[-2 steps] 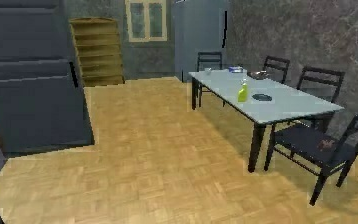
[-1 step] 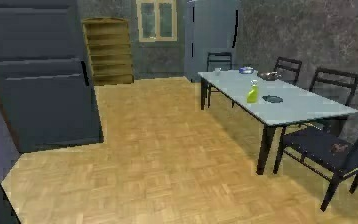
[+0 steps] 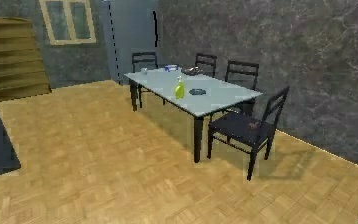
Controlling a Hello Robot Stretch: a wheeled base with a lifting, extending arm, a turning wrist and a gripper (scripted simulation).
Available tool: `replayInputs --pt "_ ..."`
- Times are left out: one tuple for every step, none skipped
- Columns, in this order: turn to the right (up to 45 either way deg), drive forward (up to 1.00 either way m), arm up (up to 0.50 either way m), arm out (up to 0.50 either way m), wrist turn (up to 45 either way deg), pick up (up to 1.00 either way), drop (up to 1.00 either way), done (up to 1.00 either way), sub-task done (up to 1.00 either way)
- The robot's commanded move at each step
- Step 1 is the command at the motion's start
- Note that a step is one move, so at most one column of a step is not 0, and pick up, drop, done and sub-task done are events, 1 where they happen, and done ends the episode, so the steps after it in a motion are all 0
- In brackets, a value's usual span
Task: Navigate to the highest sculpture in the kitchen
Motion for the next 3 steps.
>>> replayInputs --pt "0.0 0.45 0.0 0.0 0.0 0.0 0.0 0.0 0.0" --pt "-27.0 0.0 0.0 0.0 0.0 0.0 0.0 0.0 0.0" --pt "0.0 1.0 0.0 0.0 0.0 0.0 0.0 0.0 0.0"
